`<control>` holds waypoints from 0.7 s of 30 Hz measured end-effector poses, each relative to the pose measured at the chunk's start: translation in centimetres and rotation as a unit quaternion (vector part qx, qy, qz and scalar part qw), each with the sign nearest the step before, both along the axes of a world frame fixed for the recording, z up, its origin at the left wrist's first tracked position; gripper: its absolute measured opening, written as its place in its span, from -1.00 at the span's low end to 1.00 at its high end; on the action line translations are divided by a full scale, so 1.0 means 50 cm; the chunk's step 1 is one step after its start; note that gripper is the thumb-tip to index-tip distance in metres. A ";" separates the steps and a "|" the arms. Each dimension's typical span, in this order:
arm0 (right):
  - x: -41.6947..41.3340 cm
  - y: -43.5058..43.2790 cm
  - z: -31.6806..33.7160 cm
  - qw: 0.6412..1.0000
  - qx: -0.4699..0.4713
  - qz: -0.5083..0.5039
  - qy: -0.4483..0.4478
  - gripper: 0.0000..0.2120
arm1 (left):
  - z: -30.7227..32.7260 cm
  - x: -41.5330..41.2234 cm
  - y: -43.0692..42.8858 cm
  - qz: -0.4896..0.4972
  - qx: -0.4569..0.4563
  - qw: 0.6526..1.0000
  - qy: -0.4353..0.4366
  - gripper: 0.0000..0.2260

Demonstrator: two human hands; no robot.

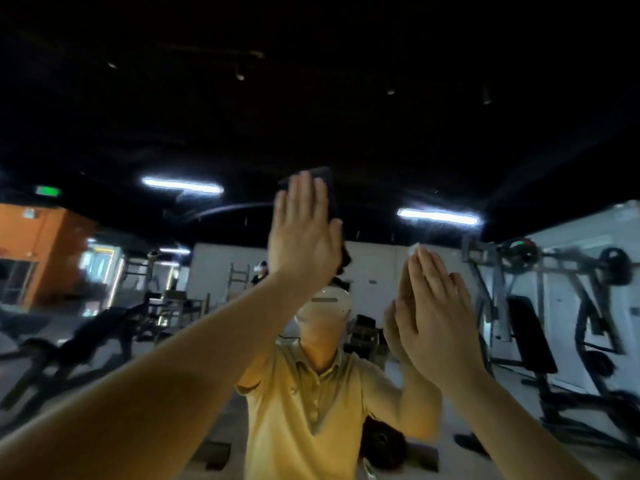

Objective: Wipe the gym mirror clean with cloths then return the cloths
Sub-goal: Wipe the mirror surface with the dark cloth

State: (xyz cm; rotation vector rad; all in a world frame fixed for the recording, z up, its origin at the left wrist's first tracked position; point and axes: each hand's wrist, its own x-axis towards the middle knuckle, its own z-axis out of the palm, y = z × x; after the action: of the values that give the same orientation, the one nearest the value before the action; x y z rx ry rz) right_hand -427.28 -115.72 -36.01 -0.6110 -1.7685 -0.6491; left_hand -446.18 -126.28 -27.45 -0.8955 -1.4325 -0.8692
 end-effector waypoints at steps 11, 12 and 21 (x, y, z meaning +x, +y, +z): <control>0.192 0.102 0.048 0.992 -0.016 -0.036 0.120 -0.47 | 0.006 0.001 -0.011 0.023 -0.087 0.995 0.054 -0.39; 0.204 0.114 0.057 0.988 -0.041 -0.048 0.140 -0.44 | 0.022 -0.003 -0.023 0.031 -0.068 0.997 0.011 -0.37; 0.325 0.190 0.060 0.993 -0.071 0.084 0.049 -0.30 | 0.093 0.345 0.256 0.005 -0.031 0.999 0.037 -0.36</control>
State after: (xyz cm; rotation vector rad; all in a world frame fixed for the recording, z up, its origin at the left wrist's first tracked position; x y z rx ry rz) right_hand -411.04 -106.23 -33.00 -0.5736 -1.7620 -0.3734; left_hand -428.93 -113.50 -22.81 -0.9571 -1.4060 -0.7797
